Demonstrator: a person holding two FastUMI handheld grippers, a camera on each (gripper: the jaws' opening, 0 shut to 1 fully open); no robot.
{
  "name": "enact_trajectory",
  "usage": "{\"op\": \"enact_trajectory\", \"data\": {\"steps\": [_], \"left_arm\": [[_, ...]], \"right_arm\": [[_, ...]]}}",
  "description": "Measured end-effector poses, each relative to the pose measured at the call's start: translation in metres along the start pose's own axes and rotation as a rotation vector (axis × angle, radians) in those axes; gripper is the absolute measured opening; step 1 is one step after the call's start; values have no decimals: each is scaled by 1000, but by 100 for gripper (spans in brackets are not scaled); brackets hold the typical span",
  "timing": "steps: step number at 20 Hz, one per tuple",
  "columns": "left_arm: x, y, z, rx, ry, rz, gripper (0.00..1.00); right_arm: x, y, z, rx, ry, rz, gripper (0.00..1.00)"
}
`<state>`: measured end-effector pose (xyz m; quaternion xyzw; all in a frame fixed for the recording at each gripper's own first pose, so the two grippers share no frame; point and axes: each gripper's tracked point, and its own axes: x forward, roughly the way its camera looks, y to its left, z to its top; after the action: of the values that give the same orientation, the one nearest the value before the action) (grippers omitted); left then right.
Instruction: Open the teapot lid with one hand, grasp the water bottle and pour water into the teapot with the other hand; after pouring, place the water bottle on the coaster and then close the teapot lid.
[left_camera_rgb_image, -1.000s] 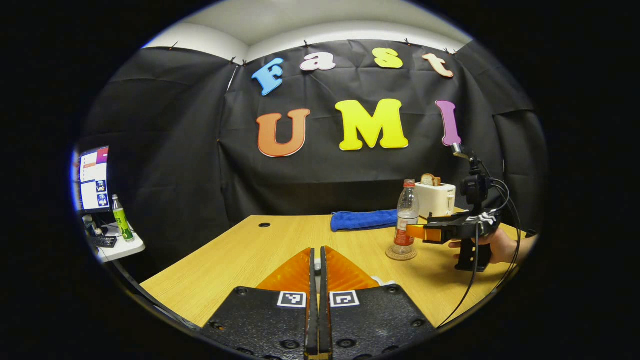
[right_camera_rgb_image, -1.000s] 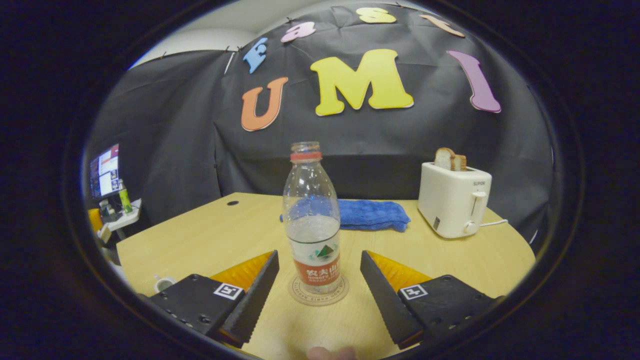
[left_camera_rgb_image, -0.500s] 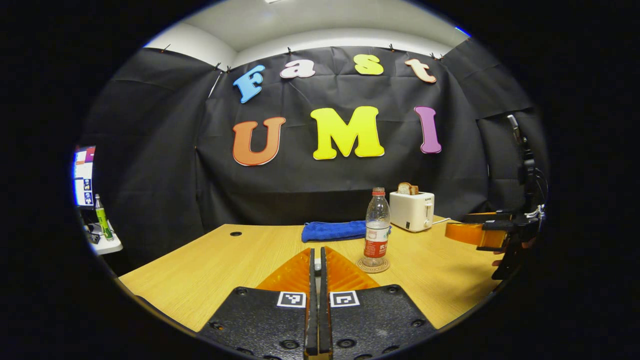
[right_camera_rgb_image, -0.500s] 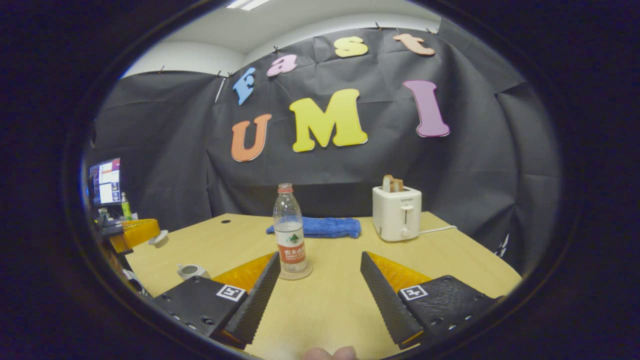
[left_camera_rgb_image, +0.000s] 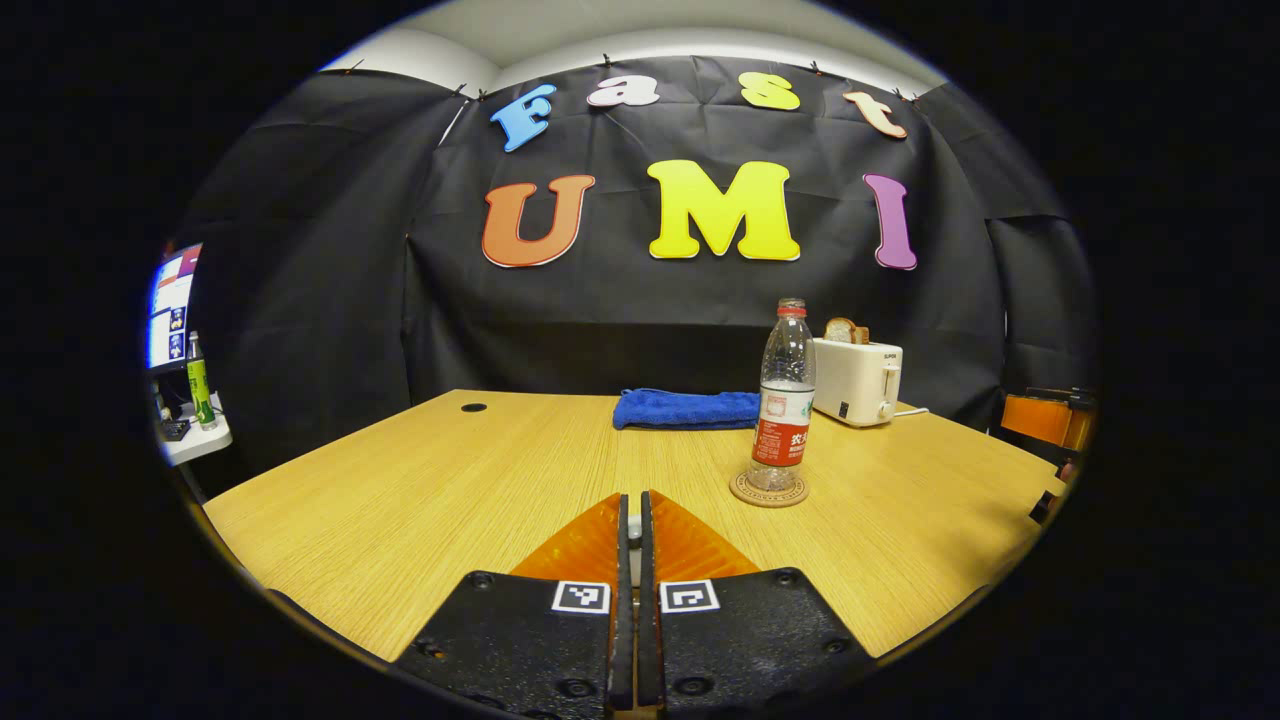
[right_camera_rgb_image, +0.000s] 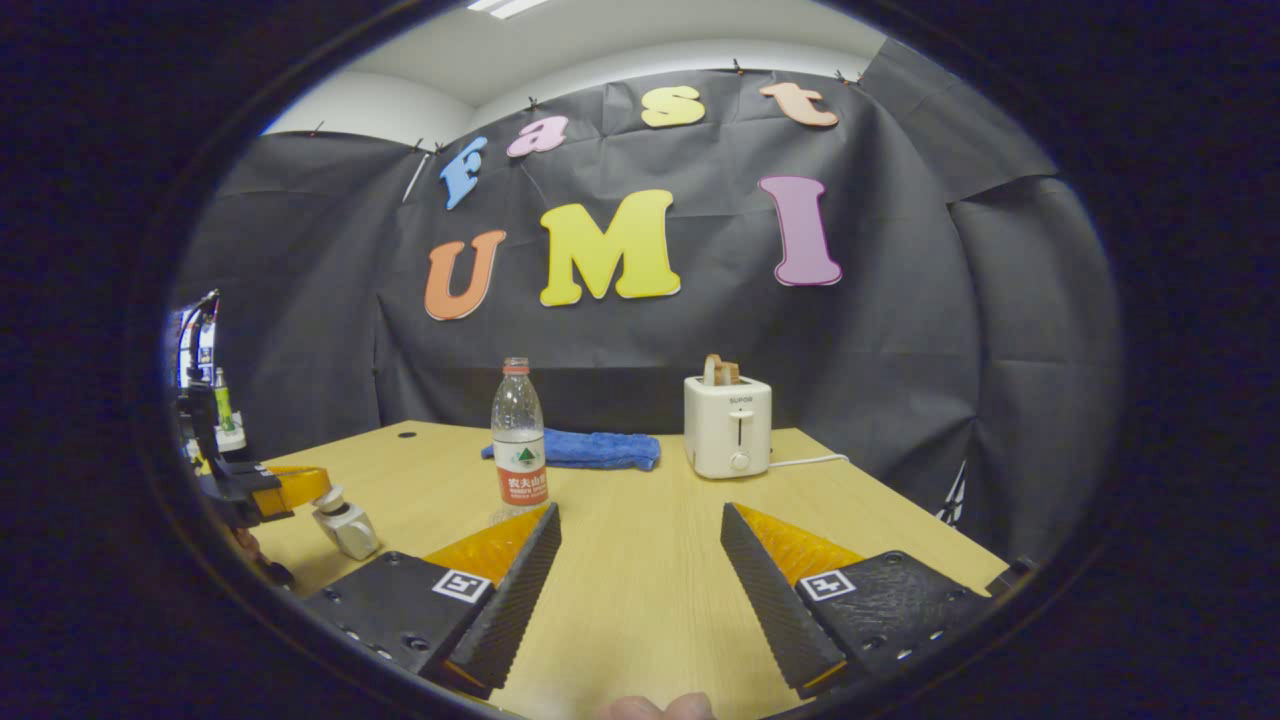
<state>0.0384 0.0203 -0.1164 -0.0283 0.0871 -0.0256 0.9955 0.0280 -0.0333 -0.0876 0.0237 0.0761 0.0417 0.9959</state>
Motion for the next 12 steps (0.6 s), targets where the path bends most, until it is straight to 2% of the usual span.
{"op": "enact_trajectory", "data": {"steps": [1, 2, 6, 11, 12], "left_arm": [[0, 1, 0, 3, -2, 2, 8], [1, 0, -2, 3, 0, 1, 4], [5, -3, -5, 7, 8, -9, 4], [4, -4, -7, 12, 18, 0, 6], [4, -5, -7, 12, 20, 3, 6]], "right_arm": [[0, -1, -5, -5, 13, -2, 93], [1, -1, -8, -2, 22, -1, 94], [0, -3, -14, 5, 33, -6, 96], [-4, 0, -8, -7, 8, -2, 96], [-4, 1, -8, -7, 6, 1, 94]]}}
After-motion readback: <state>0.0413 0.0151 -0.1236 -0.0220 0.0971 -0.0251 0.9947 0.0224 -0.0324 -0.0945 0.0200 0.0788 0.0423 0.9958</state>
